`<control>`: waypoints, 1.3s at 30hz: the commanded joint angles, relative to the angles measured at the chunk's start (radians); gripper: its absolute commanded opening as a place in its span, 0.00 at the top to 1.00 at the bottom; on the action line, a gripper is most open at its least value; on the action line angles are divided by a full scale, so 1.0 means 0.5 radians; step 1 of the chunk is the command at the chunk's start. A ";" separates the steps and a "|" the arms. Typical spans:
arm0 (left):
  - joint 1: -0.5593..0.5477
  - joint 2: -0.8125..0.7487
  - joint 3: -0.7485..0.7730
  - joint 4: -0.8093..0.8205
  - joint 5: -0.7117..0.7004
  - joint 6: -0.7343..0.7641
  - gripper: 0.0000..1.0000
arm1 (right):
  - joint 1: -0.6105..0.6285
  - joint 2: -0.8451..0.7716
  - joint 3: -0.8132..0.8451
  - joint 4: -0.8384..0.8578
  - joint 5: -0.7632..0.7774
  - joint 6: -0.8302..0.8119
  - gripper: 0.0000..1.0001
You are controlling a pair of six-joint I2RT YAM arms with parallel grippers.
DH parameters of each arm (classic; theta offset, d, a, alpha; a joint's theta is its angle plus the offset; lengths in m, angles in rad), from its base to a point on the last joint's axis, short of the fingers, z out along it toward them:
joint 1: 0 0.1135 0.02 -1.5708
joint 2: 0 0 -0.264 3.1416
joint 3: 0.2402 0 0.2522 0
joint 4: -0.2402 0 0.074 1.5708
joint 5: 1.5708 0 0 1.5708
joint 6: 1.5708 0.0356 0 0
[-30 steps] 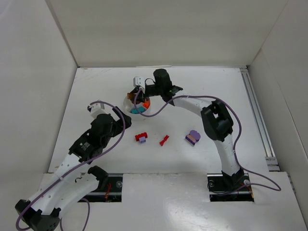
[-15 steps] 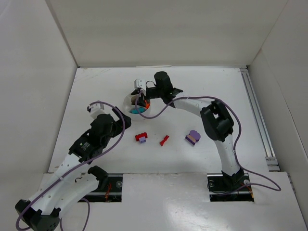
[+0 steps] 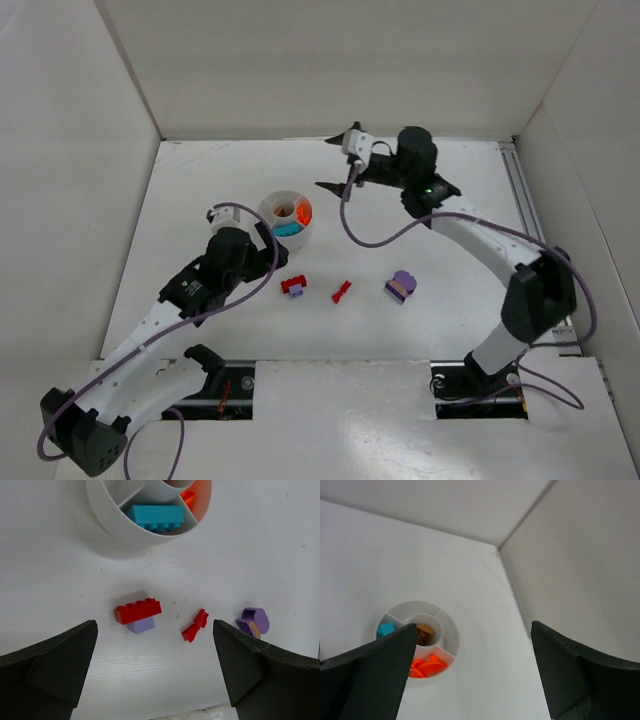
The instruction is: Sort the legos into containers by color
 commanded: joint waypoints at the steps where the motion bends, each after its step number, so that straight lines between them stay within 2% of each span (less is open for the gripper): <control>1: -0.064 0.157 0.079 0.184 0.232 0.153 0.01 | -0.159 -0.336 -0.364 0.077 0.188 0.102 0.00; 4: -0.278 0.336 0.116 0.273 0.189 0.202 0.01 | -0.370 -0.682 -0.736 -0.005 0.308 0.188 0.00; 5: -0.352 0.394 0.198 0.273 0.089 0.221 0.01 | -0.429 -0.762 -0.810 -0.060 0.369 0.188 0.00; 6: -0.526 0.452 0.238 0.273 0.033 0.221 0.01 | -0.490 -0.839 -0.880 -0.204 0.406 0.207 0.00; 9: -0.799 0.707 0.336 0.347 -0.136 0.371 0.03 | -0.723 -1.133 -1.117 -0.386 0.504 0.225 0.00; 10: -0.828 0.771 0.355 0.398 -0.136 0.435 0.04 | -0.815 -1.201 -1.163 -0.498 0.529 0.225 0.00; 11: -0.828 0.899 0.355 0.435 -0.136 0.487 0.11 | -0.858 -1.314 -1.227 -0.560 0.560 0.225 0.00; 14: -0.880 1.087 0.431 0.525 -0.075 0.653 0.19 | -1.002 -1.432 -1.246 -0.775 0.606 0.173 0.00; 15: -0.880 1.200 0.462 0.525 -0.075 0.653 0.26 | -1.030 -1.477 -1.246 -0.830 0.606 0.121 0.00; 19: -0.957 1.406 0.481 0.622 -0.109 0.748 0.33 | -1.049 -1.524 -1.203 -1.045 0.765 0.069 0.00; 23: -0.957 1.587 0.499 0.675 -0.136 0.828 0.39 | -1.067 -1.610 -1.227 -1.064 0.812 0.069 0.00; 27: -0.957 1.732 0.536 0.694 -0.118 0.871 0.39 | -1.067 -1.653 -1.228 -1.113 0.876 0.069 0.00; 30: -0.957 1.827 0.536 0.694 -0.118 0.871 0.44 | -1.067 -1.674 -1.228 -1.113 0.876 0.069 0.00; 34: -0.957 1.925 0.554 0.672 -0.099 0.853 0.60 | -1.067 -1.711 -1.228 -1.150 0.934 0.069 0.00; 39: -0.957 1.929 0.487 0.694 -0.044 0.810 0.74 | -1.067 -1.748 -1.228 -1.150 0.974 0.069 0.00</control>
